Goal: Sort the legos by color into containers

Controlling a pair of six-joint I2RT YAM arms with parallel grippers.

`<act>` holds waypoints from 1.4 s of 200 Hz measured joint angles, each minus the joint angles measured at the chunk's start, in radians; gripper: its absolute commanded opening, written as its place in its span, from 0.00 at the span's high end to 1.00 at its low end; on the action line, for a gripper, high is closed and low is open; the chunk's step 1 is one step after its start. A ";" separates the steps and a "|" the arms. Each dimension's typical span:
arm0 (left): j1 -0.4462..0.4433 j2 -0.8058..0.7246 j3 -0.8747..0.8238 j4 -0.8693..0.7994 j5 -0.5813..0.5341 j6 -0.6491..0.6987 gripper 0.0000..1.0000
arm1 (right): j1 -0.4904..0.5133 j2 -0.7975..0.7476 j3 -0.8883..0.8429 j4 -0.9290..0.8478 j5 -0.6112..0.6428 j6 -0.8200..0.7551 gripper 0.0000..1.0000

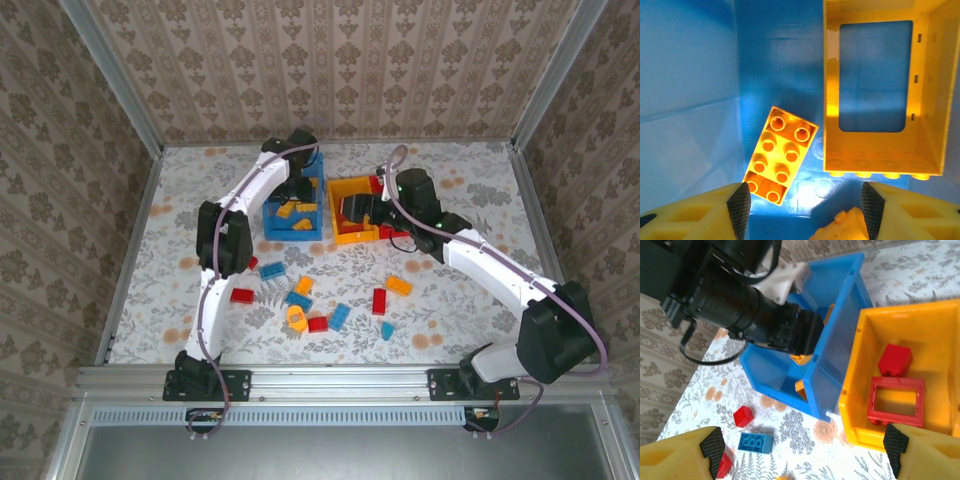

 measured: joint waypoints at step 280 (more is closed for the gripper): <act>-0.162 -1.199 -1.183 0.415 0.496 0.013 0.30 | 0.188 0.213 -0.154 -0.589 0.134 0.357 0.68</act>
